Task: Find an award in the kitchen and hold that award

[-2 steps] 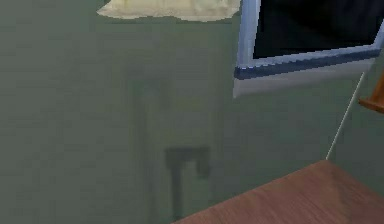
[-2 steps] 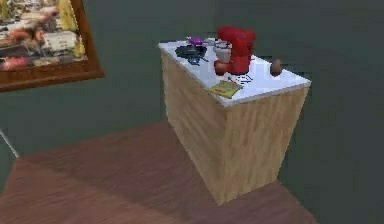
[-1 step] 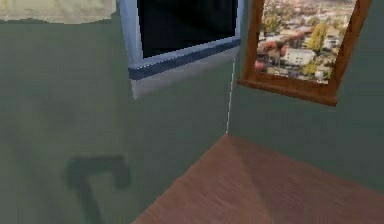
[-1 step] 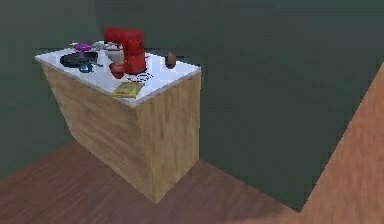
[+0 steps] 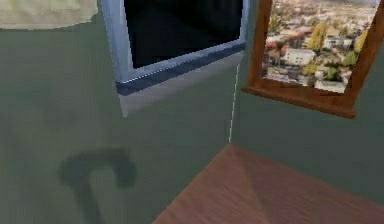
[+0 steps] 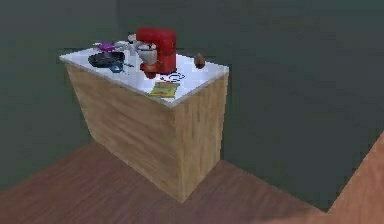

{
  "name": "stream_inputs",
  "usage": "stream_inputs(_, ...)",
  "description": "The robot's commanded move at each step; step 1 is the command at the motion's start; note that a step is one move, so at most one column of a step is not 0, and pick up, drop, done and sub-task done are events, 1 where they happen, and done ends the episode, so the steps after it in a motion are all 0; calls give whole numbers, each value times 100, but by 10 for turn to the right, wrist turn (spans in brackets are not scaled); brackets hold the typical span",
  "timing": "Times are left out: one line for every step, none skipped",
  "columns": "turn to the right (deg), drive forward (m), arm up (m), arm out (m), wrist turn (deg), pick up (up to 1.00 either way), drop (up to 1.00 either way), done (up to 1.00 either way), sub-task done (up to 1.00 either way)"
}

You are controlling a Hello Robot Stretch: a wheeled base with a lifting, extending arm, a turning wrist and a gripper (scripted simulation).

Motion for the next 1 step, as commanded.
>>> stream_inputs(420, 0, 0, 0, 0, 0, 0, 0, 0)
